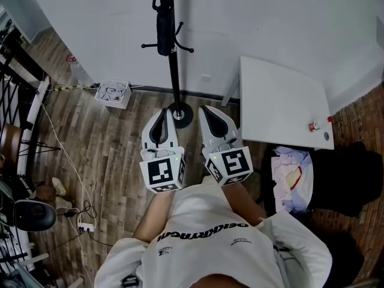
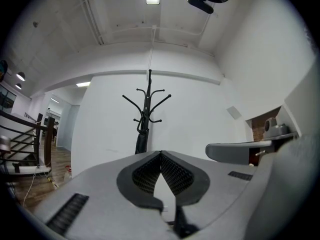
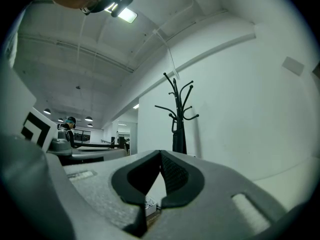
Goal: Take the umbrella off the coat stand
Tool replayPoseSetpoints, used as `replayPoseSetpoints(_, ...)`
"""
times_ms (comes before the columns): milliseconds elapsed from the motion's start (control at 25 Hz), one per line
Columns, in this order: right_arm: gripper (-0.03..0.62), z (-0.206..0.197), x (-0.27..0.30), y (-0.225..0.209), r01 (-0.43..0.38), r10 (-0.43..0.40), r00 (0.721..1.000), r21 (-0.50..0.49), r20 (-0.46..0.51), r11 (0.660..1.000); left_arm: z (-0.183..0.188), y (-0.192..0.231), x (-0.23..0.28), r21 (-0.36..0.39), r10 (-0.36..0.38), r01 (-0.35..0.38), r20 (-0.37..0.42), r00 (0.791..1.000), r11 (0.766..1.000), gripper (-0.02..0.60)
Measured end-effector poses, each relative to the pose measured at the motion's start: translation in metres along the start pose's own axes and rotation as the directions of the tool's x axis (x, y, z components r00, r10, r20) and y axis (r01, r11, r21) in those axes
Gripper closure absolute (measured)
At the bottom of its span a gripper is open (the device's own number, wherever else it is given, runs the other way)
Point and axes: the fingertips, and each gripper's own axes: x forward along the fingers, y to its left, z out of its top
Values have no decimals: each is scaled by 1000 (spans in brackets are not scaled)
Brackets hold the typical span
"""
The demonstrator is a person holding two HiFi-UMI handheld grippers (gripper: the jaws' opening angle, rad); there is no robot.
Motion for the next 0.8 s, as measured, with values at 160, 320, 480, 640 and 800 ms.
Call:
replayPoseSetpoints(160,599,-5,21,-17,-1,1,1000,4,-3,1000,-3,7,31,4,13,-13,-4,1000,1000,583)
replayPoseSetpoints(320,599,-7,58,-40,-17,17,1000,11,-2,1000,-8,17,72,7,29,-28,-20,999,1000,583)
replayPoseSetpoints(480,599,-1,97,-64,-35,35,999,-2,9,999,-8,30,115,8,48,-48,-28,998,999,583)
replayPoseSetpoints(640,599,-3,131,-83,-54,54,999,0,0,999,-8,44,157,11,64,-64,-32,997,998,583)
replayPoseSetpoints(800,599,-10,157,-99,-71,71,997,4,-15,997,-11,55,196,-3,64,-64,-40,997,998,552)
